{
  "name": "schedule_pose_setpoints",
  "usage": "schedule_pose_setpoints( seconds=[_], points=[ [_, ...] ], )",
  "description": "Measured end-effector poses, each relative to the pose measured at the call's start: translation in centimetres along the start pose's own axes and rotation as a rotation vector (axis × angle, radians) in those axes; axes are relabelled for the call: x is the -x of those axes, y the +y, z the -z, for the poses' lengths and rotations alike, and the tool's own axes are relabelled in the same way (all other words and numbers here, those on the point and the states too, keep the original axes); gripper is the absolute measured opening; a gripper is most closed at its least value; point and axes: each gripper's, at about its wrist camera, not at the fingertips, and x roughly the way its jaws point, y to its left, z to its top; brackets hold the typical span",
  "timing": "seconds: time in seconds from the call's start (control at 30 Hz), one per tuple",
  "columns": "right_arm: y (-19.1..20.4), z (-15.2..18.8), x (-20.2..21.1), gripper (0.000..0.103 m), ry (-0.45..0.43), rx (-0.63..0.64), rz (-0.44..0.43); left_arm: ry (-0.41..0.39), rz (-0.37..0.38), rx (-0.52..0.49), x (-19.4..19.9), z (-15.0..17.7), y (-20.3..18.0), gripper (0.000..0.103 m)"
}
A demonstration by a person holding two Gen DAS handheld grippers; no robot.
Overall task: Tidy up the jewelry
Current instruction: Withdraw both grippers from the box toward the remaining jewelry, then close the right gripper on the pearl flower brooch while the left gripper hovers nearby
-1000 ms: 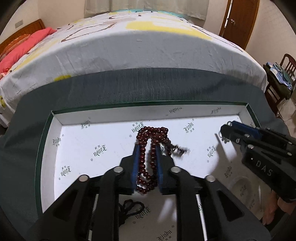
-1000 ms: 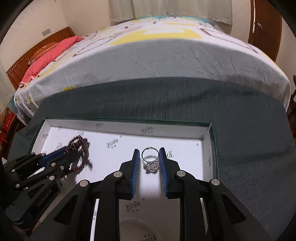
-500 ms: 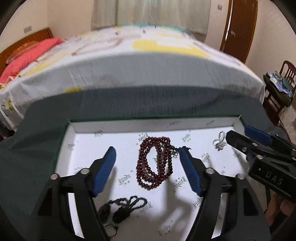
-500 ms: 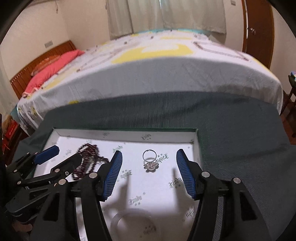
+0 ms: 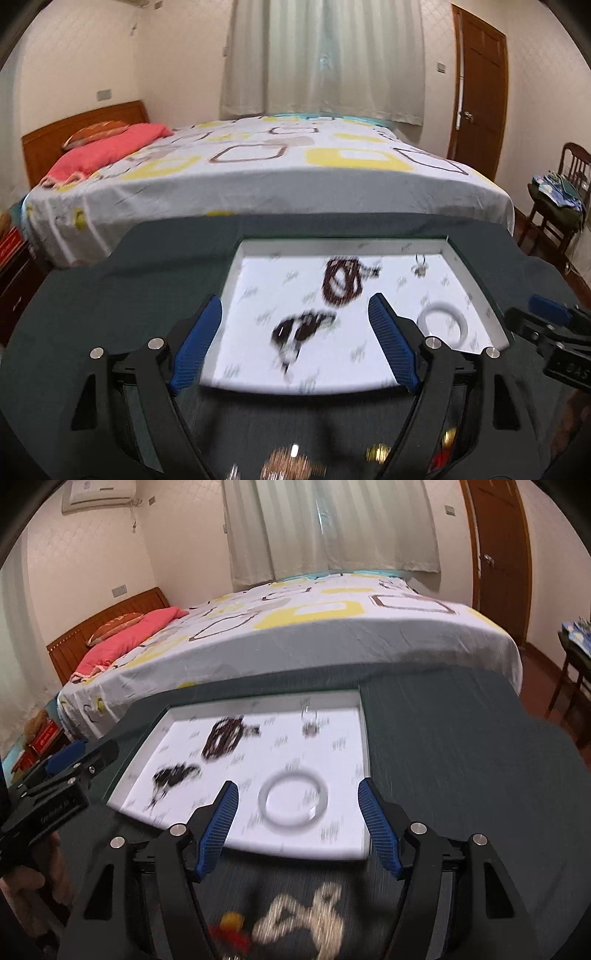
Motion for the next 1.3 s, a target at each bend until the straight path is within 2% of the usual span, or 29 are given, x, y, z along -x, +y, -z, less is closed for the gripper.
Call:
schedule_pose_setpoints(
  seconds=[0.27,0.43,0.53,0.8,1.0,1.3],
  points=[
    [1.7,5.8,3.2,0.066,0.038,0.027,0.006,0.027,-0.034,0.01,4.8,4.3,1.6,0.08],
    [2.8,9.4,3.8,0.069,0.092,0.04,-0.01,0.056,-0.068,-0.01,7.0,7.3,2.4,0.08],
    [3.2,10.7,3.9,0.069,0.105,0.044,-0.012,0.079,-0.084,0.017,8.0,8.9,3.2,0.08],
    [3.9,11.9,2.8,0.069,0.135,0.074,0.001,0.136,-0.13,0.08,9.0,12.0,5.0,0.08],
    [4.3,11.9,1.3,0.069,0.173,0.094,0.02,0.162,-0.146,0.085,8.5,12.6,5.7,0.08],
    [4.9,11.8,0.8,0.069,0.176,0.141,0.047,0.186,-0.14,0.085,7.8,13.0,5.5,0.08]
  ],
)
